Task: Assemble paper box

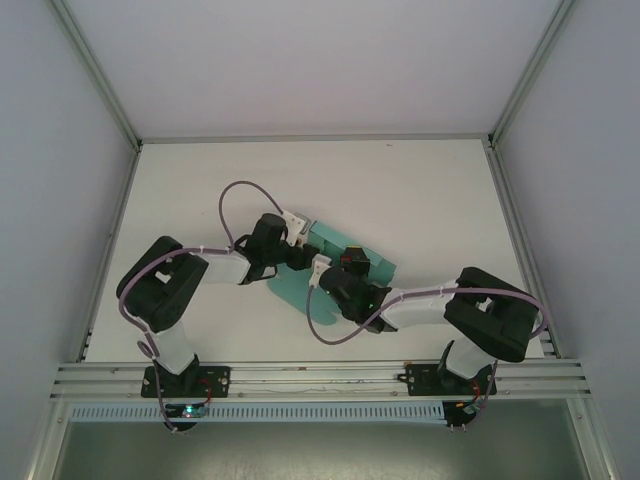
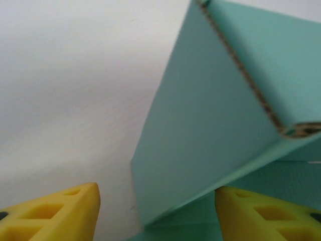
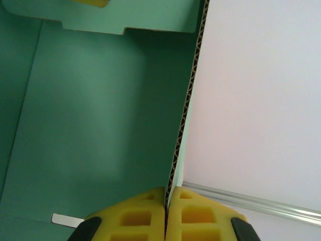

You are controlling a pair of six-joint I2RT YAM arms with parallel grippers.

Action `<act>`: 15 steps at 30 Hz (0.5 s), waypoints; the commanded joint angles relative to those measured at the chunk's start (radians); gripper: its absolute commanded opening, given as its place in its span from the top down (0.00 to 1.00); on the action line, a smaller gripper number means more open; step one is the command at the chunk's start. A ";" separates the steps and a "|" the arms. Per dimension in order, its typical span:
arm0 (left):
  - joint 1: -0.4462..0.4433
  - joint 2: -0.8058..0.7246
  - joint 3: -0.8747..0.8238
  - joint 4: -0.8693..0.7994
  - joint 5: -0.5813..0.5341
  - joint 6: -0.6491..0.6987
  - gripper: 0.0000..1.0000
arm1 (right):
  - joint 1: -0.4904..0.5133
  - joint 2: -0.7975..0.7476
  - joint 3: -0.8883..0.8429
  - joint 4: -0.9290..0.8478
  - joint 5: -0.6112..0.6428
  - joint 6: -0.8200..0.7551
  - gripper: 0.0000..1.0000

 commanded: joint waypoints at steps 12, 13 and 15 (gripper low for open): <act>-0.040 0.087 0.157 0.044 -0.078 0.080 0.96 | -0.002 0.108 -0.005 -0.249 -0.342 0.064 1.00; -0.049 0.091 0.155 0.041 -0.097 0.089 0.97 | -0.002 0.098 -0.008 -0.245 -0.342 0.067 1.00; -0.066 0.098 0.148 0.044 -0.157 0.090 1.00 | -0.003 0.072 -0.012 -0.242 -0.340 0.071 1.00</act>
